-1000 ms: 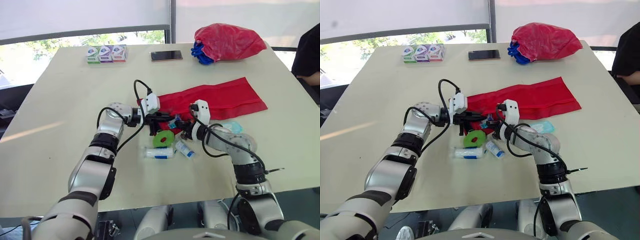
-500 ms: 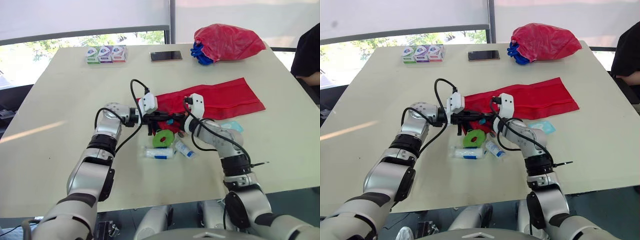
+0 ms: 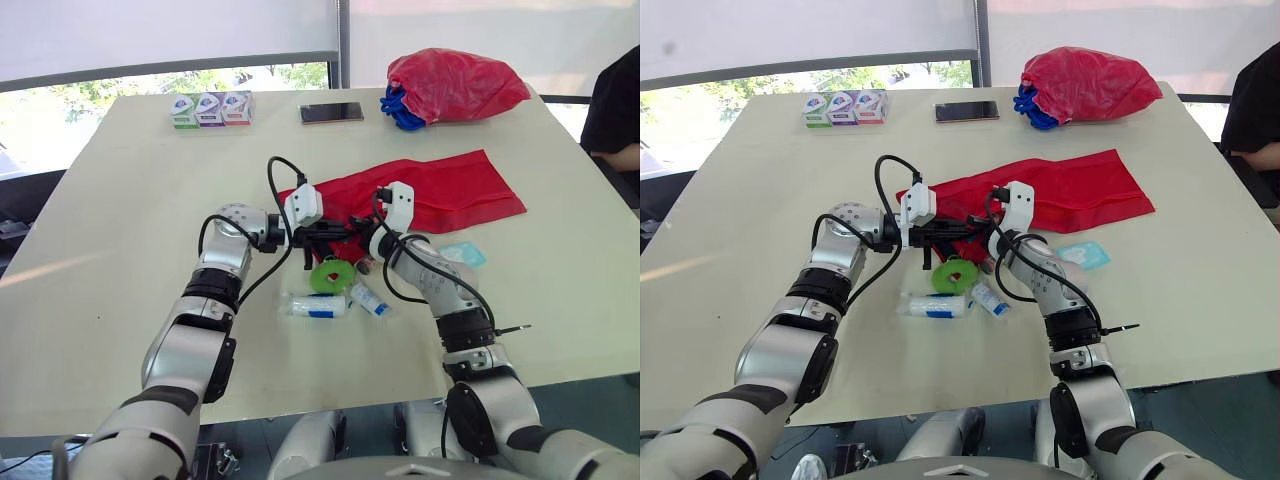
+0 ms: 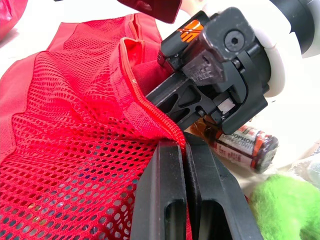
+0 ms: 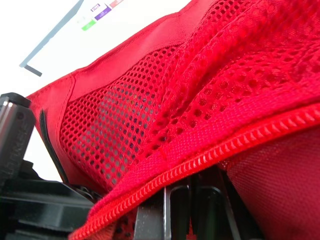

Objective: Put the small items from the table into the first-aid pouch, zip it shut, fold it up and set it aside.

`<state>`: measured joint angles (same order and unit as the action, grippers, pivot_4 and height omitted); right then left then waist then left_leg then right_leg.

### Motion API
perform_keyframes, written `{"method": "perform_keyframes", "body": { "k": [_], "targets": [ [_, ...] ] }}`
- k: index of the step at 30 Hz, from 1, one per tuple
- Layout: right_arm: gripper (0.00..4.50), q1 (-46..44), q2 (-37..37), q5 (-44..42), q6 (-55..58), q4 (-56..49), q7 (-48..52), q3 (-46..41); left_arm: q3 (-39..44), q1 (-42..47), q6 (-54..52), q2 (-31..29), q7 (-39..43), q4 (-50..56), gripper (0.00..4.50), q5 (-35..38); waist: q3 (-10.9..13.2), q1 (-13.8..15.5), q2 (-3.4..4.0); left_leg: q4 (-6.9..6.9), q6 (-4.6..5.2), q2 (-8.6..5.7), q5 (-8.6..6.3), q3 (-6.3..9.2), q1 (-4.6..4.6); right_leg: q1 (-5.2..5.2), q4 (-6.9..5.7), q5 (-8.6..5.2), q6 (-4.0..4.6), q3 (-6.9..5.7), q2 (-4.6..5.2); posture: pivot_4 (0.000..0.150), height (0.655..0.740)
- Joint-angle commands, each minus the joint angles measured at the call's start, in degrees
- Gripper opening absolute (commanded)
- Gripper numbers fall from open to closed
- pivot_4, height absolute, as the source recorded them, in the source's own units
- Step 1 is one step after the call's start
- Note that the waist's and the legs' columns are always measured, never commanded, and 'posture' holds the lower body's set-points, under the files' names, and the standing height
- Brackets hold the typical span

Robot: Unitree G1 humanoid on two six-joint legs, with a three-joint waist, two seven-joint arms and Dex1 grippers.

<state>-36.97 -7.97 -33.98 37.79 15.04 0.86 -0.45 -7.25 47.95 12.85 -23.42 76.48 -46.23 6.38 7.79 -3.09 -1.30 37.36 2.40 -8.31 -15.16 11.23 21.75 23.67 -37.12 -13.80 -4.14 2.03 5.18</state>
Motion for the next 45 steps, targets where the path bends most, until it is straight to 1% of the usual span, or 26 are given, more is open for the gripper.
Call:
{"method": "perform_keyframes", "body": {
  "k": [1,5,7,9,12,16,21,23,25,28,30,31,32,35,38,39,40,44,45],
  "targets": [
    [0.03,0.46,-3.95,0.23,-2.88,-3.40,0.26,-0.66,-1.29,0.10,1.74,-0.28,2.10,-0.29,0.00,-1.02,0.00,-0.20,0.00,0.00,0.00,0.00,0.00,0.01,0.00,0.00,0.00,0.00,0.00,-0.01,0.00,0.150,0.7400],
    [0.03,1.72,-1.86,0.66,0.68,-5.39,0.66,1.05,-0.82,1.73,3.71,-1.06,0.81,-3.19,0.00,-2.08,0.00,-0.37,0.00,-0.01,0.00,0.00,0.00,0.04,0.01,0.00,0.01,0.00,0.00,-0.05,0.00,0.150,0.7400],
    [0.03,2.69,0.16,0.48,4.47,-7.95,1.91,2.53,-0.56,3.00,4.93,-1.46,-0.19,-5.23,0.00,-2.83,0.00,-0.39,0.00,-0.01,0.00,0.00,0.00,0.05,0.01,0.00,0.01,0.00,0.00,-0.05,0.00,0.150,0.7400],
    [0.03,4.16,3.32,0.35,8.88,-12.39,4.19,4.52,-0.28,4.48,6.47,-2.04,-1.37,-7.67,0.00,-3.83,0.00,-0.49,0.00,-0.01,0.00,0.00,0.00,0.05,0.02,0.00,0.02,0.00,0.00,-0.06,0.00,0.150,0.7400],
    [0.03,5.35,5.90,0.50,12.05,-16.76,6.01,5.81,-0.04,5.66,8.07,-2.36,-1.81,-10.08,0.00,-4.66,0.00,-0.53,0.00,0.01,0.00,-0.02,0.00,0.08,0.05,0.01,0.03,0.00,0.00,-0.11,0.02,0.150,0.7400],
    [0.03,7.54,12.95,-0.60,13.68,-29.22,12.37,7.89,-0.15,6.83,10.60,-3.78,-2.86,-13.01,0.00,-6.35,0.00,-0.52,0.00,0.02,0.00,-0.02,0.00,0.09,0.12,0.02,0.04,0.00,0.00,-0.14,0.06,0.150,0.7400],
    [0.03,11.34,20.83,-1.57,10.92,-40.46,18.32,5.41,-0.51,7.87,13.51,-6.31,-5.13,-15.82,0.00,-9.29,-0.01,-0.38,-0.02,0.01,0.01,-0.04,-0.01,0.11,0.12,0.07,0.05,0.00,-0.01,-0.34,0.12,0.150,0.7400],
    [0.03,14.20,24.44,-0.54,5.89,-44.43,22.01,3.36,-0.48,8.27,14.42,-7.61,-6.48,-16.82,0.00,-10.37,-0.01,-0.20,-0.02,0.02,0.01,-0.06,-0.01,0.10,0.13,0.06,0.04,0.00,-0.01,-0.43,0.19,0.150,0.7400],
    [0.03,16.76,27.68,-0.86,3.59,-47.27,24.78,1.57,-0.55,8.62,14.98,-8.60,-7.82,-17.76,0.00,-11.18,-0.01,0.01,-0.03,0.03,0.02,-0.10,-0.01,0.09,0.14,0.05,0.05,0.00,-0.01,-0.45,0.22,0.150,0.7400],
    [0.03,22.56,34.85,-2.24,1.40,-51.86,30.21,-3.74,-1.67,9.08,16.98,-11.00,-12.26,-19.64,0.00,-14.32,-0.01,0.62,-0.03,0.04,0.02,-0.11,-0.01,0.09,0.12,0.00,0.04,0.00,-0.02,-0.49,0.24,0.150,0.7400],
    [0.51,27.07,39.85,-3.16,-0.08,-53.50,34.26,-8.65,-2.98,9.09,18.65,-12.65,-14.78,-20.74,0.00,-16.77,-0.01,0.74,-0.05,0.05,0.03,-0.10,-0.02,0.03,0.10,-0.02,0.04,0.00,-0.02,-0.50,0.25,0.150,0.7400],
    [0.83,29.10,41.63,-3.94,-0.72,-53.77,36.10,-11.43,-3.42,9.14,19.27,-13.25,-15.85,-21.24,0.00,-17.74,-0.01,0.86,-0.05,0.05,0.03,-0.11,-0.02,0.03,0.08,-0.03,0.00,0.00,-0.03,-0.51,0.28,0.150,0.7400],
    [1.00,30.87,42.86,-5.01,-1.00,-53.86,37.21,-14.59,-3.62,9.21,19.47,-13.72,-16.80,-21.69,0.00,-18.46,-0.01,1.22,-0.07,0.06,0.03,-0.11,-0.02,0.04,0.08,-0.03,0.00,0.00,-0.02,-0.52,0.29,0.150,0.7400],
    [2.24,35.88,46.35,-8.11,-1.72,-54.58,40.46,-21.69,-3.74,9.55,19.67,-14.77,-18.52,-22.93,0.00,-19.38,-0.01,1.36,-0.10,0.10,0.05,-0.16,-0.03,0.07,0.14,-0.08,0.07,0.01,-0.04,-0.56,0.32,0.150,0.7400],
    [3.62,40.44,48.38,-11.56,-1.94,-55.86,43.06,-26.77,-3.80,9.81,19.56,-15.76,-18.56,-23.78,0.00,-19.91,-0.02,1.31,-0.12,0.09,0.06,-0.14,-0.03,0.04,0.09,-0.09,0.05,0.01,-0.04,-0.55,0.32,0.150,0.7400],
    [4.17,41.42,48.53,-12.74,-1.84,-56.20,43.15,-28.01,-3.66,9.86,19.49,-15.97,-18.47,-23.96,0.00,-19.97,-0.02,1.30,-0.12,0.09,0.06,-0.13,-0.03,0.05,0.09,-0.10,0.04,0.01,-0.04,-0.55,0.32,0.150,0.7400],
    [4.46,42.40,48.82,-13.53,-1.82,-56.58,43.27,-28.99,-3.41,9.94,19.03,-16.15,-17.84,-24.16,0.00,-19.79,-0.02,1.22,-0.13,0.09,0.06,-0.12,-0.03,0.04,0.09,-0.10,0.03,0.01,-0.04,-0.55,0.37,0.150,0.7400],
    [4.46,44.95,49.74,-15.10,-1.96,-57.23,43.45,-31.34,-2.78,10.90,16.97,-17.18,-18.68,-25.22,0.00,-19.72,-0.02,1.23,-0.13,0.09,0.06,-0.12,-0.03,0.03,0.10,-0.10,0.03,0.01,-0.05,-0.56,0.54,0.150,0.7400],
    [4.50,44.92,49.80,-15.09,-2.23,-57.24,43.13,-31.33,-2.59,11.13,16.63,-17.33,-18.13,-25.33,0.30,-19.43,-0.02,1.22,-0.13,0.09,0.06,-0.13,-0.03,0.03,0.10,-0.10,0.03,0.01,-0.05,-0.56,0.55,0.150,0.7400]
  ]
}}
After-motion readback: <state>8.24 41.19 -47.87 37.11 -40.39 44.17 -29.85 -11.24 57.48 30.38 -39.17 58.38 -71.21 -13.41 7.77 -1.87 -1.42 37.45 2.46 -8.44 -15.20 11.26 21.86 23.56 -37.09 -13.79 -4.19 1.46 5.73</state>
